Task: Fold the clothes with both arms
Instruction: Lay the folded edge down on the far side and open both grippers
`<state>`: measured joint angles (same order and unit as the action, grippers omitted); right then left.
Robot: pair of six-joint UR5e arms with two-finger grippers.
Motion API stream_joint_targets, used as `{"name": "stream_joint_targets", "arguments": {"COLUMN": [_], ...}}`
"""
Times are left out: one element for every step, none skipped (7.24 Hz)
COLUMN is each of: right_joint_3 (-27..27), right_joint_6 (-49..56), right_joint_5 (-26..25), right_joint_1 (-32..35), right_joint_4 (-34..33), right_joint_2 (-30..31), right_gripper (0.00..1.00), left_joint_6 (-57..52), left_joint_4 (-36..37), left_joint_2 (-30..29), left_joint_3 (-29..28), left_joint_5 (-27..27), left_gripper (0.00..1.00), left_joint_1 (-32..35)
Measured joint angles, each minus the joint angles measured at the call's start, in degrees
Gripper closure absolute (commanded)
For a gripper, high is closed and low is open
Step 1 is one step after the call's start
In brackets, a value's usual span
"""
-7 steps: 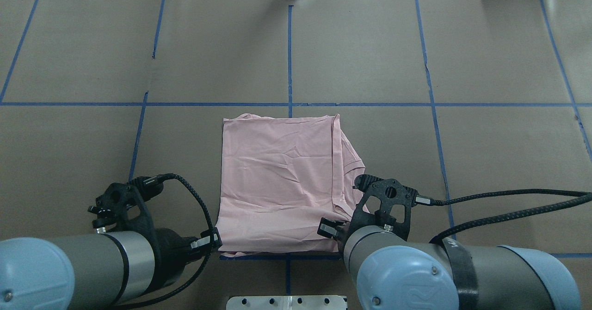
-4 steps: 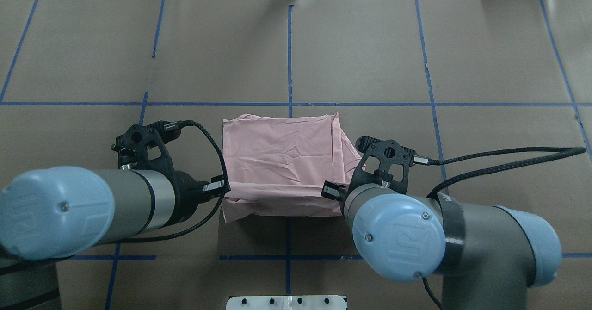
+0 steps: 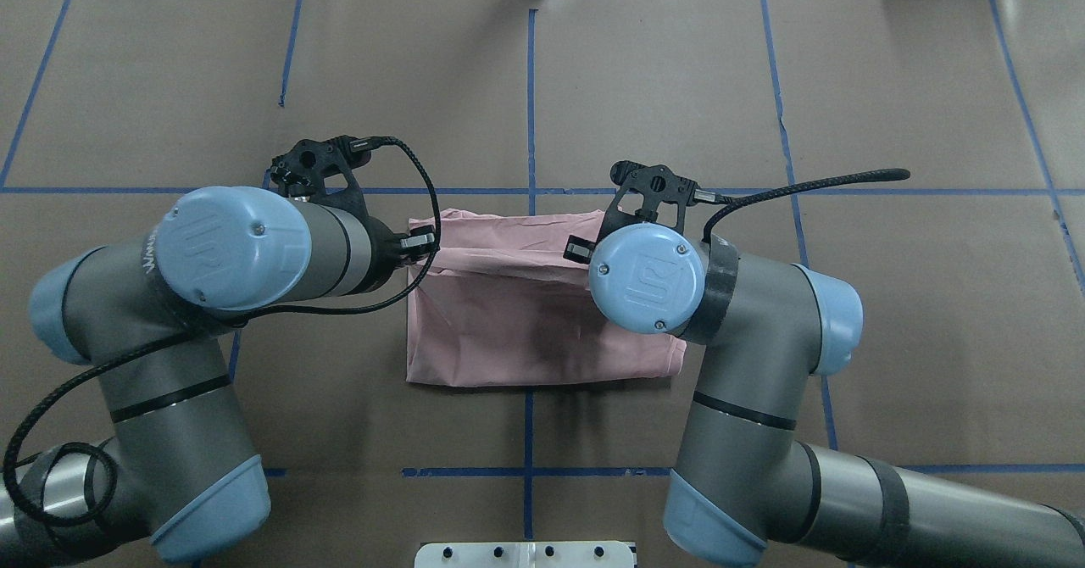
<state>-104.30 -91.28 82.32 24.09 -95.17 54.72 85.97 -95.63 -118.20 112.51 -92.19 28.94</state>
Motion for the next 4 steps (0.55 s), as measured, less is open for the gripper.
{"name": "stream_joint_targets", "arguments": {"right_joint_3": [4.65,9.51,12.94,15.01], "right_joint_6": [0.85,1.29,1.52,1.69], "right_joint_5": [0.03,0.03,0.02,-0.02], "right_joint_1": [1.00,1.68,2.06,2.20], "right_joint_4": [2.47,4.96,6.99,8.23], "right_joint_2": [-1.81,-3.94,-5.35,-6.06], "right_gripper": [1.00,1.00,1.00,1.00], "left_joint_6": [-1.13,-1.81,-2.34,-2.76], "left_joint_4": [-3.09,-6.13,-8.11,-9.05], "left_joint_2": [-0.45,-1.32,-2.33,-3.00], "left_joint_3": [-4.23,-8.72,-12.28,-14.41], "left_joint_5": [0.00,0.00,0.02,0.03], "left_gripper": [1.00,1.00,1.00,1.00], "left_joint_1": [1.16,1.88,2.21,2.30]}}
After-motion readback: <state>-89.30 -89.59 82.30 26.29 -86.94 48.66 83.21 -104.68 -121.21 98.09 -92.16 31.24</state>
